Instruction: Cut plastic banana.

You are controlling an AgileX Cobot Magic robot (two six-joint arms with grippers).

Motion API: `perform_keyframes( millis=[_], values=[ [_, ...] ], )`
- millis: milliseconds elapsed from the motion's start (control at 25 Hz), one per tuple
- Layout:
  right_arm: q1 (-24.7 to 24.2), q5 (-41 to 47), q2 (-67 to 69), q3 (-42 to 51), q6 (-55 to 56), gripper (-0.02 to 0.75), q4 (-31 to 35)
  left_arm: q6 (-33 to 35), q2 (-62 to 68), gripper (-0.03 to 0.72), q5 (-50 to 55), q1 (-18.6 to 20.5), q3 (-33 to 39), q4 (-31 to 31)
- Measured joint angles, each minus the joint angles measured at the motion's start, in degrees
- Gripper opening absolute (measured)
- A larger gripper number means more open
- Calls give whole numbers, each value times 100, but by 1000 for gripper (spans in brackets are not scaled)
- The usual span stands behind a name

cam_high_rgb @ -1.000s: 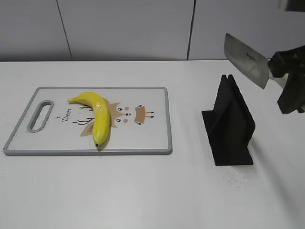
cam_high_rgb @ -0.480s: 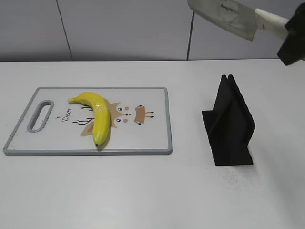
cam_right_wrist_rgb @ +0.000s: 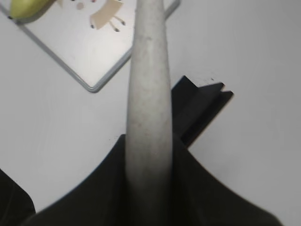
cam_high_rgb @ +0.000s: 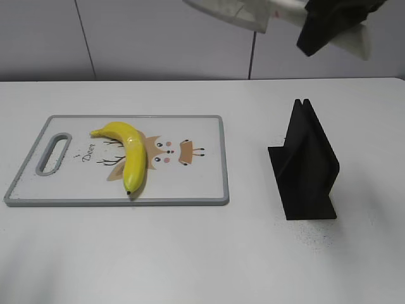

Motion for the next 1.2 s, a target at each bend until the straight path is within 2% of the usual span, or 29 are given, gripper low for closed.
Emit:
perform_keyframes(
  millis=[120, 280, 440, 600, 760, 880, 1040, 1200],
  values=[
    [0, 0, 323, -49, -551, 162, 375, 556, 727, 578, -52, -5, -565, -287],
    [0, -6, 764, -55, -984, 162, 427, 1516, 1779, 578, 44, -5, -1446, -885],
    [20, -12, 1097, -67, -1717, 162, 487, 2485, 2859, 578, 585, -5, -2339, -1299],
    [57, -12, 1374, -194, -2510, 162, 511, 3481, 3735, 578, 1195, -111, -3076, -1442],
    [203, -14, 1689, -539, -3403, 162, 511, 4838, 4312, 578, 1534, -470, -3341, -1665],
    [348, -14, 1961, -884, -3803, 162, 516, 5541, 4543, 575, 1577, -770, -3356, -1716],
    [536, -14, 2262, -1335, -4169, 162, 596, 5910, 4768, 554, 1558, -1003, -3361, -1720],
    [665, -18, 2513, -1646, -4306, 162, 924, 5977, 5077, 530, 1559, -1017, -3361, -1529]
  ],
)
